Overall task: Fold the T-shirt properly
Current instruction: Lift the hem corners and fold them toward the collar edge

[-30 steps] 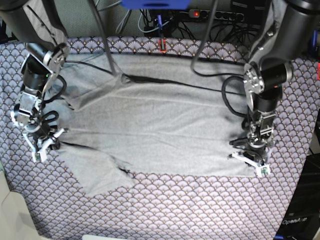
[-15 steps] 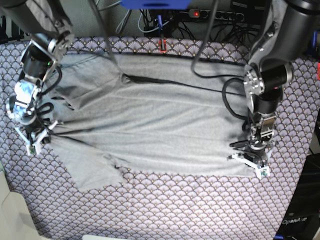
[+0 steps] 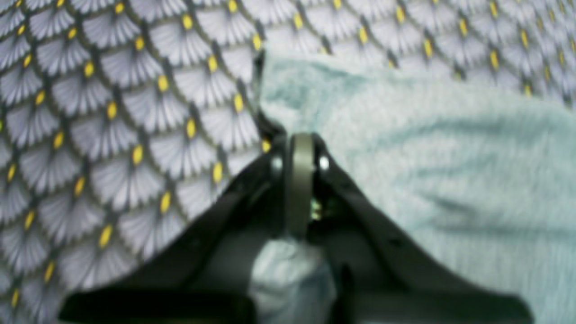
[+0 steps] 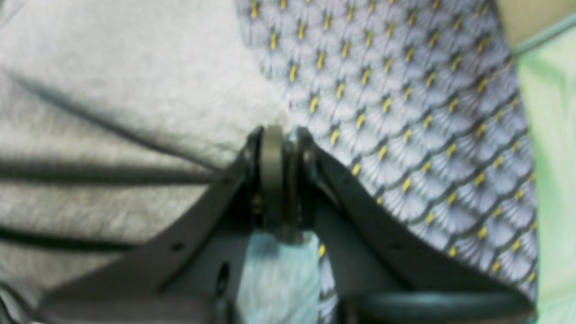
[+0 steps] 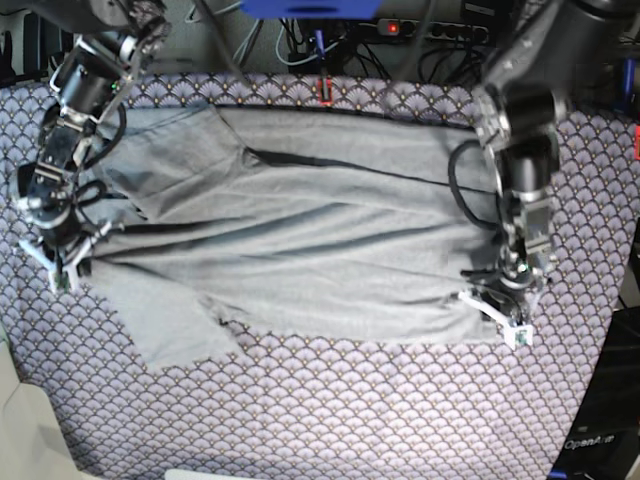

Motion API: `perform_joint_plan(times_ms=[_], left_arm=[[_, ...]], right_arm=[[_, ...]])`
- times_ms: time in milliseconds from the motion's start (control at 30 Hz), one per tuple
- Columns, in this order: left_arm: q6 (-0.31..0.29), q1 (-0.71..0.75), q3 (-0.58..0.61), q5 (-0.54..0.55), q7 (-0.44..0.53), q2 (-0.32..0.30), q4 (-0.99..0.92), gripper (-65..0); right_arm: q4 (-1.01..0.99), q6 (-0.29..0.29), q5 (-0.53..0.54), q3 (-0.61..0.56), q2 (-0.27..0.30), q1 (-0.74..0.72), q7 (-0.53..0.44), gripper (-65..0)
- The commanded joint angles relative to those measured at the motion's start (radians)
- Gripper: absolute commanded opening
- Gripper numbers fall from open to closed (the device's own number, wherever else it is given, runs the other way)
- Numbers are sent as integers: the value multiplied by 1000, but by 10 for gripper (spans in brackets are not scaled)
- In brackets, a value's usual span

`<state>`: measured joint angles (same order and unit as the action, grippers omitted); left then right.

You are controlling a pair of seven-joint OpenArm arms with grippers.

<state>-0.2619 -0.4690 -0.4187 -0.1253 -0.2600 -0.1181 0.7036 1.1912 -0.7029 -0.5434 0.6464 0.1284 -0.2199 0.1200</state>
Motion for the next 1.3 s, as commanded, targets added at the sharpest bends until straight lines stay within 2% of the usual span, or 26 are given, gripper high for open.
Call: perform_joint_plan(times_ms=[0,67,167,333,400,667,900,1000,1267], left_arm=[[-3,6,-1,5,11,2,87,-650],[-3,66,-1,5,-48,27,247,-650],[-17,123,4,5,-117,42,390,-650],[-23,206,1,5,-172,50,574,-650],[-23,227,1,5,-187,48,624,-650],[-23,296,-32,5,-209,45,718,-650],[-86,342,-72,5,-230,47,781,-650],[-86,362,-72,5,-246,47,804,-650],[-86,405,-84,5,-246,48,844,-650]], right_arm=[[23,5,12,0,12,-20,-24,-621],[23,5,12,3,1,-14,-24,-621],[25,5,12,2,0,-2,-26,-621],[66,5,15,2,-8,44,-33,-621],[106,5,12,8,-34,49,-44,-621],[299,5,15,6,-78,147,-49,-621],[404,5,44,2,-86,228,-50,-641],[447,5,82,3,-85,273,-50,-642],[528,5,85,8,-108,376,-50,-644]])
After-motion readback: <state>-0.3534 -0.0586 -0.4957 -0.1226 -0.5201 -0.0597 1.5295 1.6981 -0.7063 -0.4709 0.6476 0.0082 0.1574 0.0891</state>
